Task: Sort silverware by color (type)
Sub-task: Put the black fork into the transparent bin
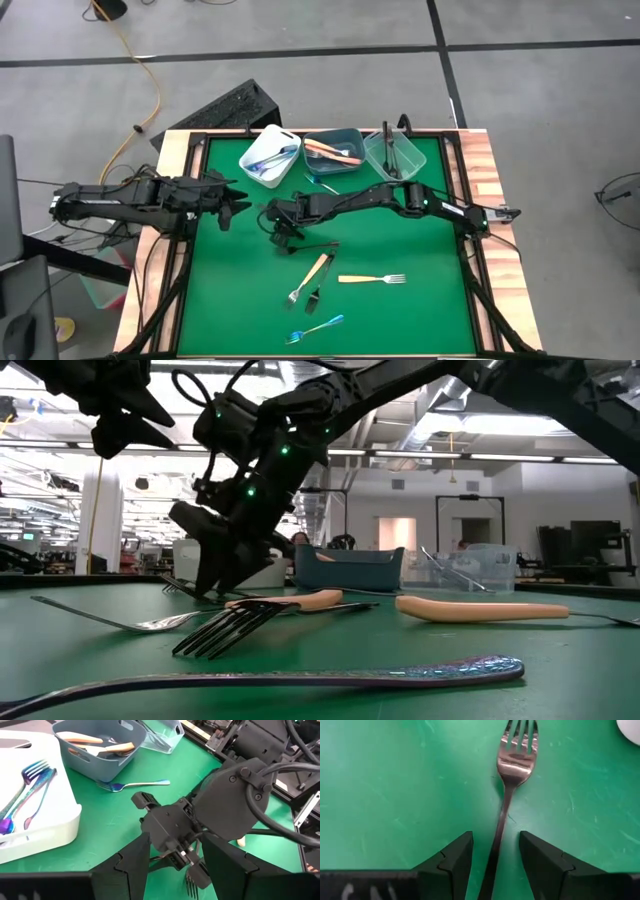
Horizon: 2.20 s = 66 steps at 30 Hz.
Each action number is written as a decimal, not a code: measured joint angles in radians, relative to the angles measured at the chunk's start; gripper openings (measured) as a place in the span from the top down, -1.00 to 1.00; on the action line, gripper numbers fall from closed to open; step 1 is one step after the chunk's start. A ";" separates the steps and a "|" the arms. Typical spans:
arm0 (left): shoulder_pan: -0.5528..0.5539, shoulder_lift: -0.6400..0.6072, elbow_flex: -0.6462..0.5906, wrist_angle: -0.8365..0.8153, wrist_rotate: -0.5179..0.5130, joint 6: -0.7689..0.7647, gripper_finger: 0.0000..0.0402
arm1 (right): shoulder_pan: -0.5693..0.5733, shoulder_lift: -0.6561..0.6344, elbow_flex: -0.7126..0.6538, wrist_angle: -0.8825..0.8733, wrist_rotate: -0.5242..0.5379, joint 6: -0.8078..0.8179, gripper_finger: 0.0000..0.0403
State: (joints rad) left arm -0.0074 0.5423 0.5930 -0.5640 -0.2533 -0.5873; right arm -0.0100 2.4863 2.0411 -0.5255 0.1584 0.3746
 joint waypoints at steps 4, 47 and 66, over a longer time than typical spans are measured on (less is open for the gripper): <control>0.000 0.000 0.000 0.000 -0.020 0.000 0.18 | -0.011 0.000 0.000 -0.015 -0.025 0.043 0.08; 0.000 0.000 -0.008 -0.024 -0.073 0.003 0.18 | -0.013 0.000 0.204 -0.212 -0.137 0.178 0.95; 0.000 0.001 -0.008 -0.021 -0.074 0.022 0.18 | -0.015 -0.100 0.315 -0.322 0.052 0.169 0.95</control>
State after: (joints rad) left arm -0.0078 0.5430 0.5846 -0.5854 -0.3271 -0.5655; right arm -0.0250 2.3860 2.3558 -0.8473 0.2104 0.5434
